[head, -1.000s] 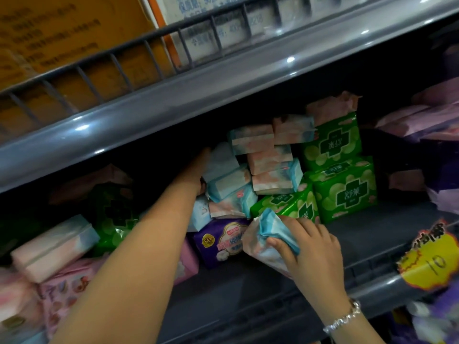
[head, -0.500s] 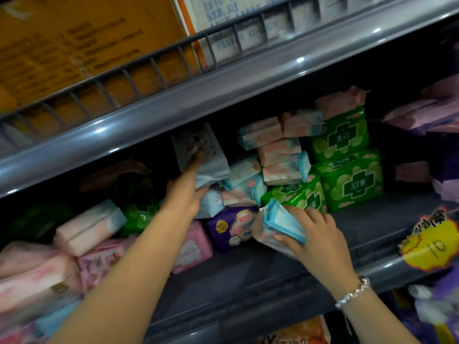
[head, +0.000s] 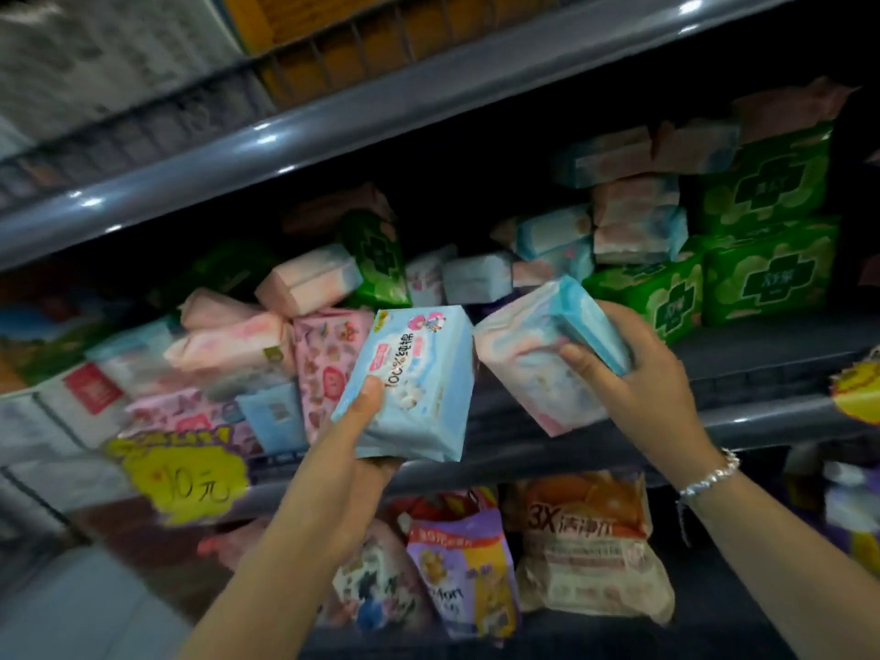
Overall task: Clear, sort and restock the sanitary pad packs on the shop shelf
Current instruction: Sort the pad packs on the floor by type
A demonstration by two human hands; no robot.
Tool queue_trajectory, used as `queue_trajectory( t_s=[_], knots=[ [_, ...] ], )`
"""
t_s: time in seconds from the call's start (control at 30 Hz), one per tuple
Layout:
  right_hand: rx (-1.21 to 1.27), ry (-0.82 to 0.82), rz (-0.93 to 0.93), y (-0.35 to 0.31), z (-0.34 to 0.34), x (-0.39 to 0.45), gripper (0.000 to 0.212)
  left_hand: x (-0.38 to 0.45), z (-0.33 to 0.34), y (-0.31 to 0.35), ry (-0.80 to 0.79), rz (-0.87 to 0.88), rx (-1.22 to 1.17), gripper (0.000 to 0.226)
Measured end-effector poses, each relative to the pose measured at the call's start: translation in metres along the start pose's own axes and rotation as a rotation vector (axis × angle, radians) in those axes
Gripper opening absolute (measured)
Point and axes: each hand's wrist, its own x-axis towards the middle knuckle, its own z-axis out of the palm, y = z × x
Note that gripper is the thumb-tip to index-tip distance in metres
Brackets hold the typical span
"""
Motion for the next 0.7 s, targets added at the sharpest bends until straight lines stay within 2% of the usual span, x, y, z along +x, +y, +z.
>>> queue_trajectory(
  t_s=[0.07, 0.2, 0.3, 0.4, 0.53, 0.63, 0.7],
  knots=[
    [0.074, -0.108, 0.072, -0.008, 0.005, -0.018, 0.034, -0.018, -0.024, -0.01, 0.035, -0.061, 0.004, 0.048],
    [0.079, -0.273, 0.225, -0.011, 0.016, -0.061, 0.033, -0.05, -0.07, -0.036, 0.048, -0.223, 0.007, 0.046],
    [0.057, -0.381, 0.348, -0.012, 0.025, -0.084, 0.037, -0.068, -0.1, -0.063, 0.053, -0.355, 0.006, 0.051],
    [0.027, -0.464, 0.421, -0.011, 0.035, -0.105, 0.026, -0.082, -0.122, -0.091, 0.06, -0.444, -0.061, 0.06],
    [-0.035, -0.549, 0.485, -0.006, 0.047, -0.131, 0.028, -0.094, -0.134, -0.125, 0.131, -0.482, -0.074, 0.051],
    [-0.168, -0.614, 0.498, 0.002, 0.05, -0.145, 0.032, -0.096, -0.138, -0.143, 0.153, -0.439, 0.06, 0.045],
    [-0.265, -0.685, 0.503, 0.01, 0.048, -0.153, 0.034, -0.096, -0.143, -0.153, 0.161, -0.43, 0.155, 0.05]
  ],
)
